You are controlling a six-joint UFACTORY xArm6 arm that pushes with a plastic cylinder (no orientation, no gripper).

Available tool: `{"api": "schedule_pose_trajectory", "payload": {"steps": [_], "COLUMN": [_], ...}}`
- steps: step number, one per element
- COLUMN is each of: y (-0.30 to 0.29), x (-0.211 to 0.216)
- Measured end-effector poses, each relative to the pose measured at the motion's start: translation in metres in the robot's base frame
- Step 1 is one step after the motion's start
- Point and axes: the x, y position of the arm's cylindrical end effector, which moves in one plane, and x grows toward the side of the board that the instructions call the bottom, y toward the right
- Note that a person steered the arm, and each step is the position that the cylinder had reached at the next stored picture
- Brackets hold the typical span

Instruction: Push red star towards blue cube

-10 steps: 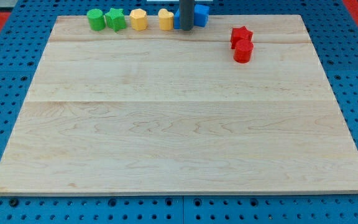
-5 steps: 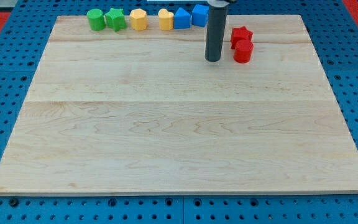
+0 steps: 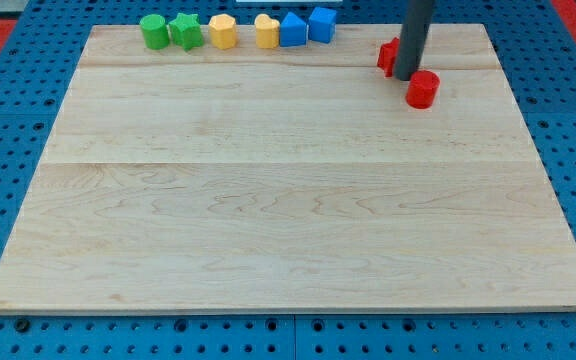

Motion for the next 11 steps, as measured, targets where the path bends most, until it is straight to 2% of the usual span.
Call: {"api": "schedule_pose_trajectory", "payload": {"steps": [2, 3, 7, 11], "y": [-0.01, -0.011, -0.021, -0.045], "x": [-0.049, -0.059, -0.074, -0.043]}}
